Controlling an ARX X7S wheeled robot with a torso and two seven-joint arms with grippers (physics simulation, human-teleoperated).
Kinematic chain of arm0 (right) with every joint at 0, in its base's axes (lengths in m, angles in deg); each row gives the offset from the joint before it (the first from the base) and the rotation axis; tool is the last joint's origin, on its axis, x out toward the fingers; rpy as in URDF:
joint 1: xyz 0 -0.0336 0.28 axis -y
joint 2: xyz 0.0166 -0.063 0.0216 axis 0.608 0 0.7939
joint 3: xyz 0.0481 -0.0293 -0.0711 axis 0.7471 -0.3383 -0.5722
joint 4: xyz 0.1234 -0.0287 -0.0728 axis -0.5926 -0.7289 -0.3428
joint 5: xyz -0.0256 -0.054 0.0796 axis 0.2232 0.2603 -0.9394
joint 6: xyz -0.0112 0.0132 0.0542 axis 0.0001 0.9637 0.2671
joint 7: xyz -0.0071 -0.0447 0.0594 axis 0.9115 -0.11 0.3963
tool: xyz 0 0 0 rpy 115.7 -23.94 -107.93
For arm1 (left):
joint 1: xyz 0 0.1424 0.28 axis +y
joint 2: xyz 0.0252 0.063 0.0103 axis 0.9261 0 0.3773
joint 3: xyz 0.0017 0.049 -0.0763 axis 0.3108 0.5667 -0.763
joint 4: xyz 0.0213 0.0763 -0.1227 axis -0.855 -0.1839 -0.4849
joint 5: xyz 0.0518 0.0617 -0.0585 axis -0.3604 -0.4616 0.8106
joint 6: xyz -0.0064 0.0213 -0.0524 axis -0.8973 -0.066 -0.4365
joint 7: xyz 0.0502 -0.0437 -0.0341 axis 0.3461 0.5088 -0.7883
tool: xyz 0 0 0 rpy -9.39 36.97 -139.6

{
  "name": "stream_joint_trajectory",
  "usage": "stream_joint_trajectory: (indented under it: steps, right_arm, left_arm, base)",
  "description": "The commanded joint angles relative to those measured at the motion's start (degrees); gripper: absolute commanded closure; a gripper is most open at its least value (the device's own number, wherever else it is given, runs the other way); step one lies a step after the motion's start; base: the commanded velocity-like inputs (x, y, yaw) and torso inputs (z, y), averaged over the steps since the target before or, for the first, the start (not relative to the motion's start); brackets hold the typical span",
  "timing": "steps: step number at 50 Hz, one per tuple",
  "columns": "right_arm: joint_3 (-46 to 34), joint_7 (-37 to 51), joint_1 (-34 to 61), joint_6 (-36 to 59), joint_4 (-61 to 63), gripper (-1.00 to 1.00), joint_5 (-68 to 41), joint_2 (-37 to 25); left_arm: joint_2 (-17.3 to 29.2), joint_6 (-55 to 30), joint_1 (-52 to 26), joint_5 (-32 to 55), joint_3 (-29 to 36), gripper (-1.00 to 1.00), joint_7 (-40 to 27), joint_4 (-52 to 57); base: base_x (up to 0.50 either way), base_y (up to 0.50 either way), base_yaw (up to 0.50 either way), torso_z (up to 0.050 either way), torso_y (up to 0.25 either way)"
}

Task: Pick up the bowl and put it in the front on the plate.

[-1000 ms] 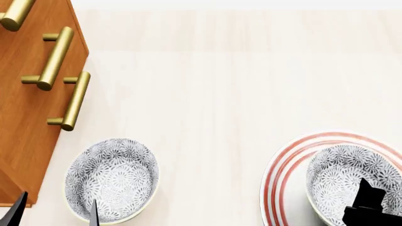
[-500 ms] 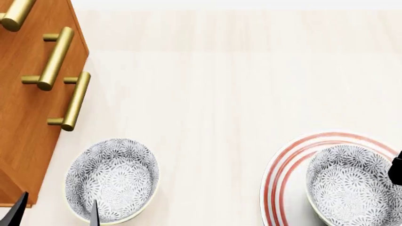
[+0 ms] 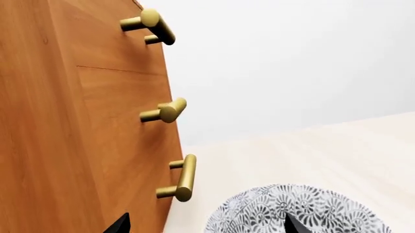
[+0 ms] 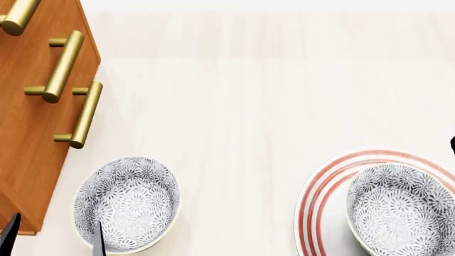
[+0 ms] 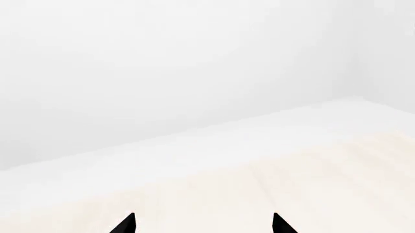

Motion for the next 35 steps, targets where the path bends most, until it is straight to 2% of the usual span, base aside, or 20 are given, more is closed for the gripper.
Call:
stream_joint_trajectory:
  steps: [1,17,29,32,35]
  right_arm:
    - [3.8,1.0,-1.5,-5.5,6.2,-1.0,6.5,5.8]
    - [0.3,-5.5,-4.0,-15.1,12.7,-1.0,22.0,19.0]
    - [-9.8,-8.9,-3.6,-17.7,6.3,-1.0,32.1,30.4]
    - [-10.2,-9.2,-3.7,-20.2,4.3,-1.0,35.7,33.3]
    - [-9.5,-9.0,-3.3,-26.4,0.4,-1.0,43.7,38.2]
  left_arm:
    - [0.8,-1.5,0.4,-1.1,-2.2,-1.0,-0.8,6.1]
    - [3.8,-5.5,1.1,-1.4,-10.1,-1.0,-5.0,23.2]
    - [4.6,-1.3,3.6,-1.6,-13.8,-1.0,-7.9,24.5]
    - [4.4,0.5,4.0,-2.0,-15.6,-1.0,-9.3,24.1]
    - [4.0,2.7,4.0,-3.2,-18.1,-1.0,-11.6,23.3]
  base:
    - [0.0,0.0,0.0,0.0,0.0]
    - [0.0,0.0,0.0,0.0,0.0]
    - [0.0,0.0,0.0,0.0,0.0]
    - [0.0,0.0,0.0,0.0,0.0]
    - [0.0,0.0,0.0,0.0,0.0]
